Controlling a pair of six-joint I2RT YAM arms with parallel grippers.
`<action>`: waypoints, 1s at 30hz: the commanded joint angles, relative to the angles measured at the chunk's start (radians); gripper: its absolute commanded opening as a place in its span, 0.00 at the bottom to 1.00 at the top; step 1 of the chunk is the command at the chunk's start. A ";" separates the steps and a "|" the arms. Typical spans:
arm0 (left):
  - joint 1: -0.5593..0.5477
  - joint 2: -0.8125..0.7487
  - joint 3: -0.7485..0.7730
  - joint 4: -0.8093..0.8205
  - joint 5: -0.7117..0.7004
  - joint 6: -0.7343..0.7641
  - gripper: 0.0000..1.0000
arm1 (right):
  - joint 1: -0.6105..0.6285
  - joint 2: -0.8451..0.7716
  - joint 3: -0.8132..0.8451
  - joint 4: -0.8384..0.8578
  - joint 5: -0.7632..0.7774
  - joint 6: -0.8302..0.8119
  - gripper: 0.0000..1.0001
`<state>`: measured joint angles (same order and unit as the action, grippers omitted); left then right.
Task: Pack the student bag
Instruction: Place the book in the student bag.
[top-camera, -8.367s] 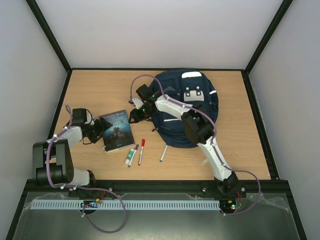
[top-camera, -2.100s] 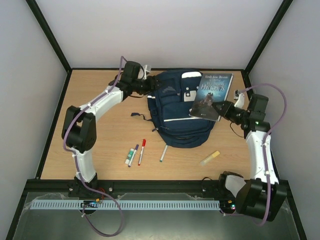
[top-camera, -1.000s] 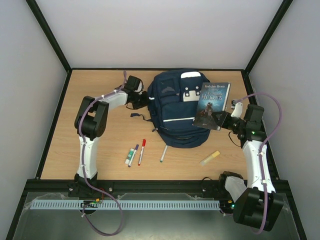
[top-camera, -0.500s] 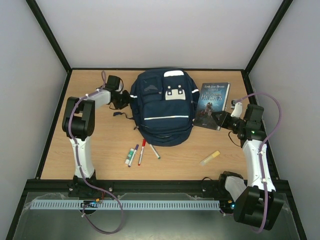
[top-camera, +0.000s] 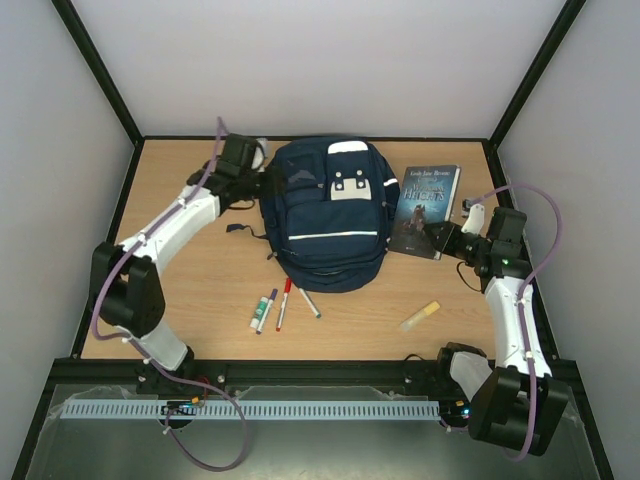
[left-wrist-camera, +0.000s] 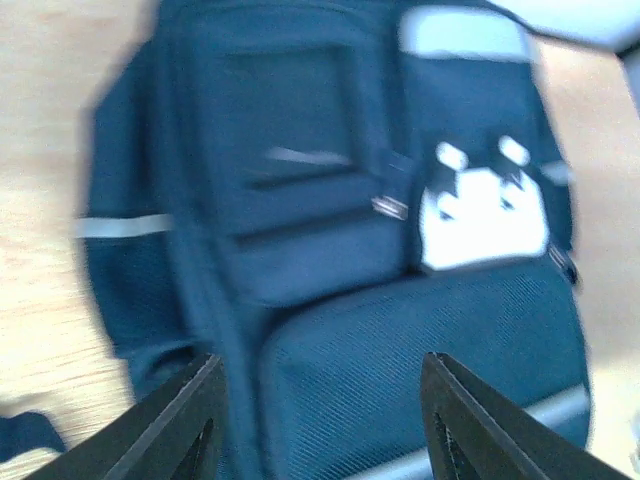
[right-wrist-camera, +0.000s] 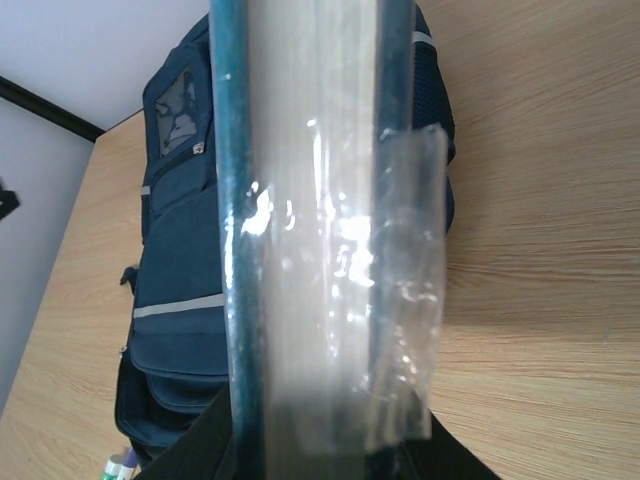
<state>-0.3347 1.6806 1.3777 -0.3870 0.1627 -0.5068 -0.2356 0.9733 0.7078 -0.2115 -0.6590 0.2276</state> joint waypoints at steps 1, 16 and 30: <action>-0.189 -0.053 -0.009 -0.033 0.001 0.280 0.53 | -0.004 -0.004 0.016 0.106 -0.007 -0.026 0.01; -0.550 0.181 0.133 -0.182 -0.099 0.513 0.48 | -0.004 0.005 0.026 0.096 0.077 -0.035 0.01; -0.658 0.363 0.246 -0.234 -0.222 0.547 0.53 | -0.004 -0.014 0.017 0.101 0.089 -0.042 0.01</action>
<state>-0.9794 2.0109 1.5917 -0.5797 0.0093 0.0235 -0.2356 0.9901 0.7078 -0.2111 -0.5365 0.2081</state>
